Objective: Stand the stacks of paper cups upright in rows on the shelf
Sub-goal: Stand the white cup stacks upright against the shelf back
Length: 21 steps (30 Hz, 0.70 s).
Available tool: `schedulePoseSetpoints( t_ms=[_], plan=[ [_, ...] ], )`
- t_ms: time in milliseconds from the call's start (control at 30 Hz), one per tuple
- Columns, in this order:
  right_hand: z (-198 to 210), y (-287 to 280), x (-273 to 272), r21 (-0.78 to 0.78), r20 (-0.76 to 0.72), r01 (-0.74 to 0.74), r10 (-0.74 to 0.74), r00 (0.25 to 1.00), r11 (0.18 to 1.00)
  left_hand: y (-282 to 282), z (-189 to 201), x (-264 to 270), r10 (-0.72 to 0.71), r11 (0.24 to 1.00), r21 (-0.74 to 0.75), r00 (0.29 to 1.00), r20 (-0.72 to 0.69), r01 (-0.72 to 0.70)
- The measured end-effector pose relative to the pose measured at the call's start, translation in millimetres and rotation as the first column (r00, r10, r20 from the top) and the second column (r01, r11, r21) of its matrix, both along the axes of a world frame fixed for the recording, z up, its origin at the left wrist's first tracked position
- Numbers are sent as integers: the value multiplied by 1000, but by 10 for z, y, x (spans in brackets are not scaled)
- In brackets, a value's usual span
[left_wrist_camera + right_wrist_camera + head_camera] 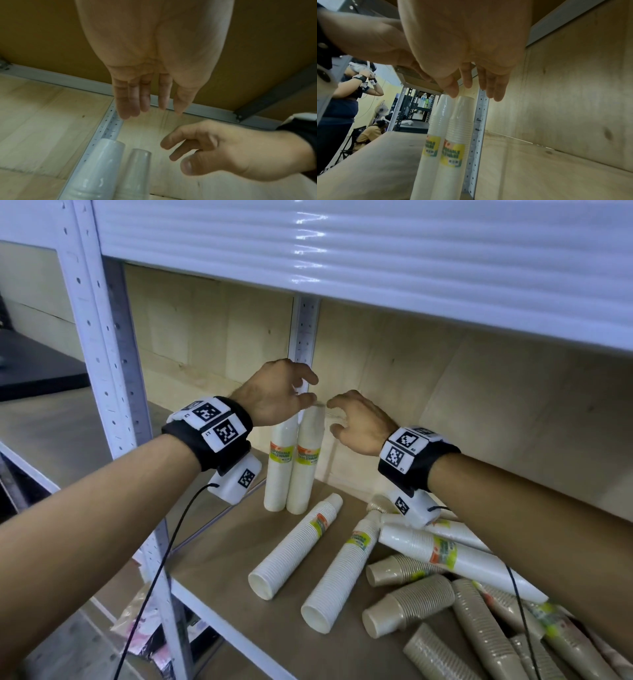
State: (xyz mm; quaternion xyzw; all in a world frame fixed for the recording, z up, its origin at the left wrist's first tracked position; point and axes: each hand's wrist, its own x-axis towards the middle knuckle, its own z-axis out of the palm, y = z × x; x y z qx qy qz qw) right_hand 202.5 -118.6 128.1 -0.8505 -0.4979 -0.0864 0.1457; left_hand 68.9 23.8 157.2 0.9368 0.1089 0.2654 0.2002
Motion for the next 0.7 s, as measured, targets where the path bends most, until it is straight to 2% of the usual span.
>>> schedulePoseSetpoints(
  t_ms=[200,400,533,700],
  plan=[
    [-352,-488,-174,-237,-70,32,-50,996,971,-297,-307,-70,-98,995,-55,967,-236,87],
    [-927,-833,-392,-430,-139,-11,-54,989,903,-475,-990,-32,-79,997,-57,850,-520,58],
    [-1216,-919,-478,-512,-202,-56,-57,978,857,-511,-1416,-85,-55,998,-56,795,-604,27],
    [-1465,-939,-548,-616,-165,-32,-90,982,787,-486,-1796,-130,-40,999,-34,696,-717,22]
  ],
)
